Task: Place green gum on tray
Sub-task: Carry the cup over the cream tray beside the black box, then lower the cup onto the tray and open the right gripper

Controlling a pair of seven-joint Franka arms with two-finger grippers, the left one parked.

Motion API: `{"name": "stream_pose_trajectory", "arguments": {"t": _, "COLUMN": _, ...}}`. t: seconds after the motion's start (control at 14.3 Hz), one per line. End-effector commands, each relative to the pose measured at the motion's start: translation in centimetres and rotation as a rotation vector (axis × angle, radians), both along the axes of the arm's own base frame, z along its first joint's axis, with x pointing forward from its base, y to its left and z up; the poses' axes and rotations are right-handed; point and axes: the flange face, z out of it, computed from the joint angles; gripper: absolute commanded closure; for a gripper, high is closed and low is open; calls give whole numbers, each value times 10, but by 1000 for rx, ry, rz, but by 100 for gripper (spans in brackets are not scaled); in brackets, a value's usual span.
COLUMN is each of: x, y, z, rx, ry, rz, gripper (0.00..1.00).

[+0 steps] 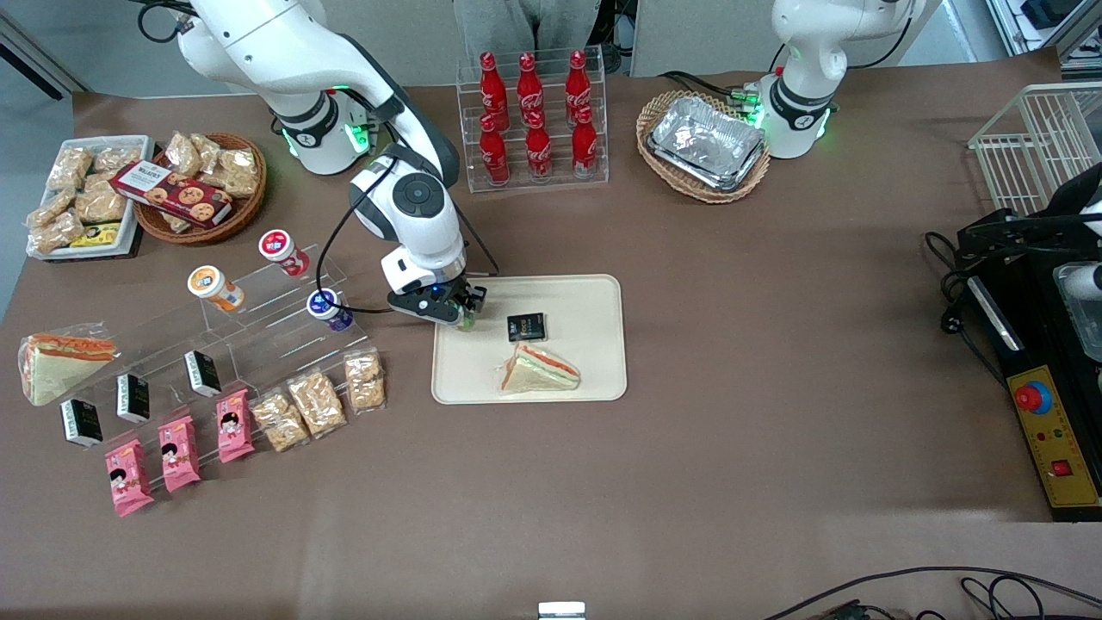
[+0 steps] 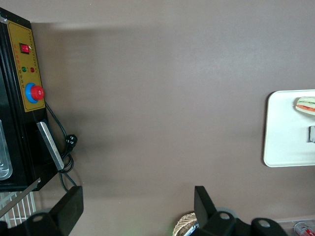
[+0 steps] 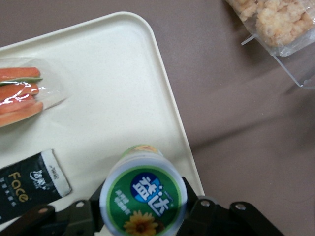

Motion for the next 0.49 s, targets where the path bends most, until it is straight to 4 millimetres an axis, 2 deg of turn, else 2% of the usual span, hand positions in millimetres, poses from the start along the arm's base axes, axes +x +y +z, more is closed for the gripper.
{"name": "stream_pose_trajectory", "arguments": {"t": 0.0, "x": 1, "y": 4, "z": 1, "rx": 0, "ry": -24, "rz": -3, "gripper": 54}}
{"name": "stream_pose_trajectory", "arguments": {"t": 0.07, "x": 1, "y": 4, "z": 0, "rx": 1, "ry": -24, "rz": -7, "gripper": 14}}
{"name": "stream_pose_trajectory", "arguments": {"t": 0.28, "x": 1, "y": 6, "z": -3, "rx": 5, "ry": -24, "rz": -28, "gripper": 2}}
{"name": "stream_pose_trajectory", "arguments": {"t": 0.42, "x": 0, "y": 7, "z": -3, "rx": 7, "ry": -26, "rz": -28, "gripper": 1}}
